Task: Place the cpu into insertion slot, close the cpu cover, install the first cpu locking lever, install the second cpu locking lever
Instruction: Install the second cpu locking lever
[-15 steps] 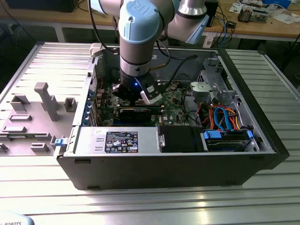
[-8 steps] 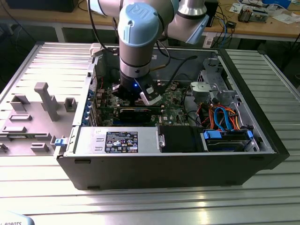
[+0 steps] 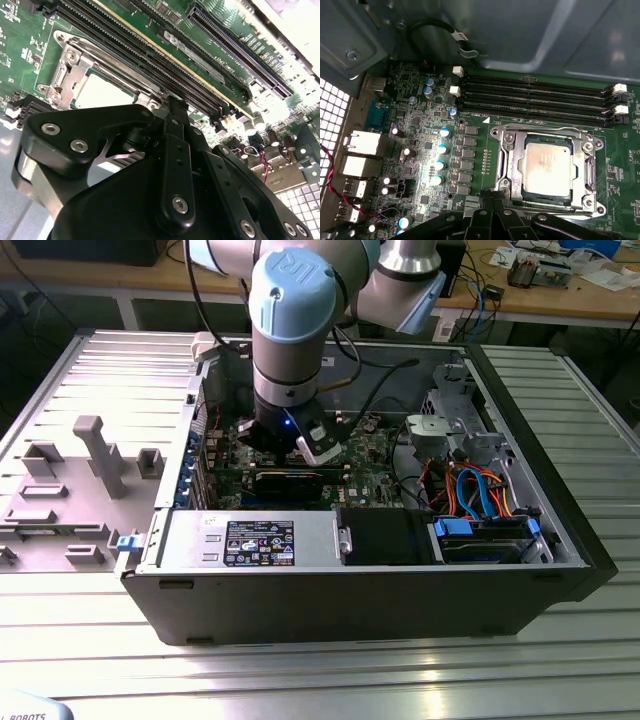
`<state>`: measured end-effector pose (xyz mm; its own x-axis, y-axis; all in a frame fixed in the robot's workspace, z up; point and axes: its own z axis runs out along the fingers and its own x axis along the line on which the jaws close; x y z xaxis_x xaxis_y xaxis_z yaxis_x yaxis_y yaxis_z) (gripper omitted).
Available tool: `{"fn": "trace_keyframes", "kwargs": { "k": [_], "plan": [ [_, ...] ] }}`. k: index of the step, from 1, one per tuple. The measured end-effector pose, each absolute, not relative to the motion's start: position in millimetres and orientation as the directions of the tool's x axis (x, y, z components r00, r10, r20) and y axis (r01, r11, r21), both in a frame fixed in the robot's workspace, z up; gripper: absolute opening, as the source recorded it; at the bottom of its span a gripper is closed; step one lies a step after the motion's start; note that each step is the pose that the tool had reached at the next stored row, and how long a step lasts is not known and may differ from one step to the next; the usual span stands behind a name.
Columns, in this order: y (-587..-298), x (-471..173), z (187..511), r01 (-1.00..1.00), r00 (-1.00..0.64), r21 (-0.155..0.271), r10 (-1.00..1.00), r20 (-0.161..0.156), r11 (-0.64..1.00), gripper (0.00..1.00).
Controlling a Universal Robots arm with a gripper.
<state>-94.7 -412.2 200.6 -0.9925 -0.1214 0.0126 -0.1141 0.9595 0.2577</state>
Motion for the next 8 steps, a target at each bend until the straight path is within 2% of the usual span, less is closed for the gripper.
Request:
{"fn": "trace_keyframes", "kwargs": {
  "k": [8],
  "plan": [
    [-411.0,-95.2,197.1,-0.114,-0.993,0.254,-0.121,0.013,0.960,0.11]
  ]
}}
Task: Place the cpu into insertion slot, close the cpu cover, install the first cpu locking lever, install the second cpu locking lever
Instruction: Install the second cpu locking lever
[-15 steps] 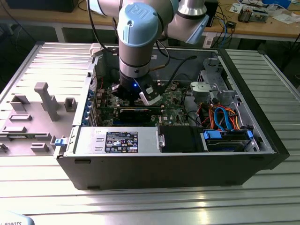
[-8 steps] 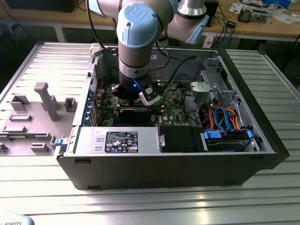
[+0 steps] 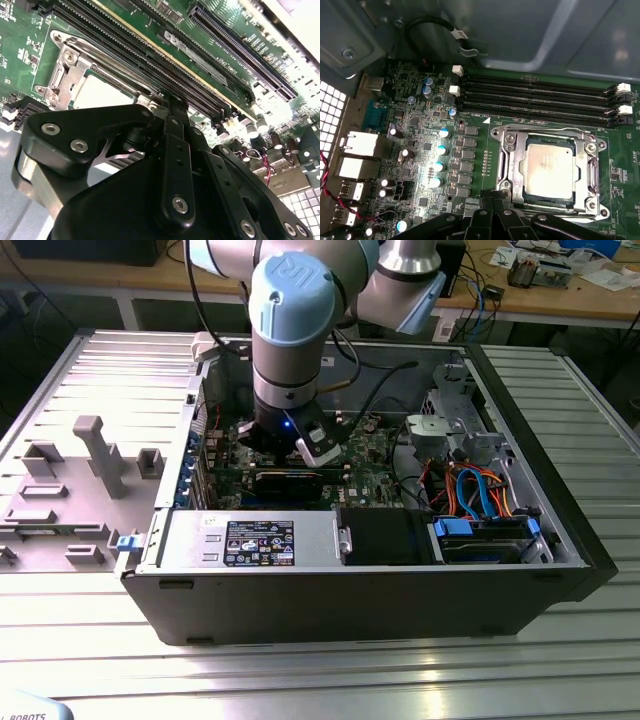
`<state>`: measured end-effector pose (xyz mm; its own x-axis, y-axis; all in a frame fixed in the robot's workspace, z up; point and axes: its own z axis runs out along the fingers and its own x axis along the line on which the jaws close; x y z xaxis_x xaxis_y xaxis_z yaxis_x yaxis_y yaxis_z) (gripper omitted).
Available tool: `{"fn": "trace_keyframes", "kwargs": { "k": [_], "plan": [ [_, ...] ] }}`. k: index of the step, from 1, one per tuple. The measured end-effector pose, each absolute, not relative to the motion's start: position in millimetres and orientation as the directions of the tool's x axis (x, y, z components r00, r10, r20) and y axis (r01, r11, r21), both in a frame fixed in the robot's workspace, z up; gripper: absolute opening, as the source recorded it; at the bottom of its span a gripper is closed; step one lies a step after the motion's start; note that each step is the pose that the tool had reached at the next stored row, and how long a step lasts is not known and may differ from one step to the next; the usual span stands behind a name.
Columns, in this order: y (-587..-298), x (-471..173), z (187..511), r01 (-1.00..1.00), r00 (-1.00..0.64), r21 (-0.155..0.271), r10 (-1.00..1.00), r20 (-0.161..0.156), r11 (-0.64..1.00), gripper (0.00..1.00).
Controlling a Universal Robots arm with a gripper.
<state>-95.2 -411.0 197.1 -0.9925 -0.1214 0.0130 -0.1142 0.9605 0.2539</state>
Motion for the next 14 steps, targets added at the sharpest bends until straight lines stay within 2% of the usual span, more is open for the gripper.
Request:
{"fn": "trace_keyframes", "kwargs": {
  "k": [14],
  "plan": [
    [-411,-99,220,-0.114,-0.992,0.251,-0.122,0.013,0.961,0.11]
  ]
}}
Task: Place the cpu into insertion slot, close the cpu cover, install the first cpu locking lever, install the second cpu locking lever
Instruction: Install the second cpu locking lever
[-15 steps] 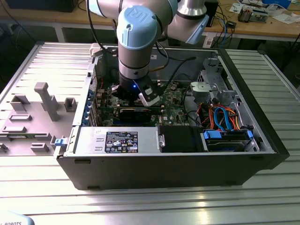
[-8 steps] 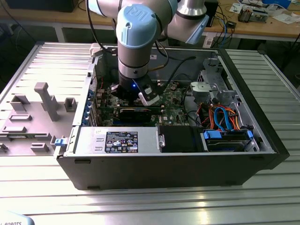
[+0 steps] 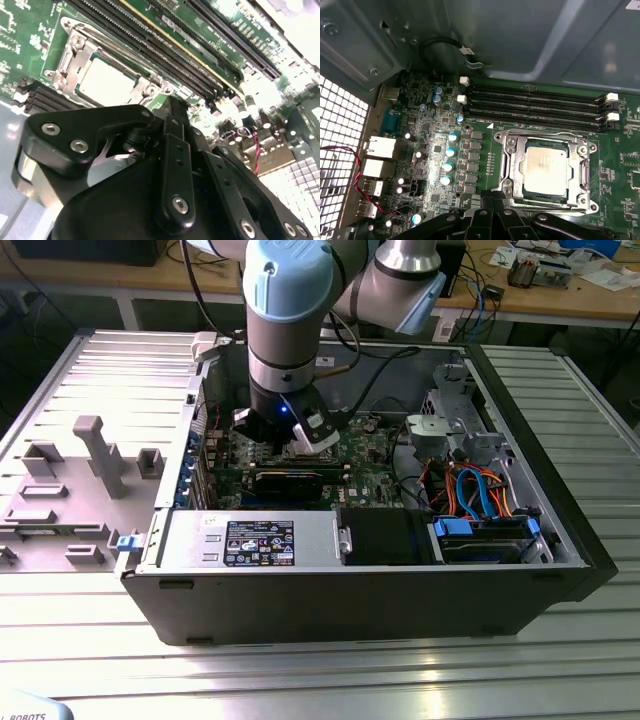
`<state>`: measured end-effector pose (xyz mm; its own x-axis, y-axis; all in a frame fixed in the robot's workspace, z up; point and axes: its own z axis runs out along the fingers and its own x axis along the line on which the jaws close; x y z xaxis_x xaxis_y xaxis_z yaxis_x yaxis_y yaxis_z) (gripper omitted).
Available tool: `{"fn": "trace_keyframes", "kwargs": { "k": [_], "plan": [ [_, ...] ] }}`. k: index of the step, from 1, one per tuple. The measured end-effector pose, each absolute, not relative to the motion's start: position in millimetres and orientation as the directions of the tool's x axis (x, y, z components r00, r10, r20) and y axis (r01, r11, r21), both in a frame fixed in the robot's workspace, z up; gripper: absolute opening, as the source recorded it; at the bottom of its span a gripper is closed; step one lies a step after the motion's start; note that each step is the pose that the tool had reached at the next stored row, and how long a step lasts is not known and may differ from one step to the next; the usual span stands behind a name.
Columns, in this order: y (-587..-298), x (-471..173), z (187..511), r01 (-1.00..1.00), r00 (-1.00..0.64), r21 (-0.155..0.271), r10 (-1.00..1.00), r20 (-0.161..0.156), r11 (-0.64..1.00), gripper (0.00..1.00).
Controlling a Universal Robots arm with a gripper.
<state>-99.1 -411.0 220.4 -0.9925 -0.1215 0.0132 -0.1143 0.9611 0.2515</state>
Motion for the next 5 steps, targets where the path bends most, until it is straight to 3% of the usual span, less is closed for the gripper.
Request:
{"fn": "trace_keyframes", "kwargs": {
  "k": [5],
  "plan": [
    [-411.0,-99.1,220.8,-0.114,-0.993,0.251,-0.121,0.013,0.961,0.11]
  ]
}}
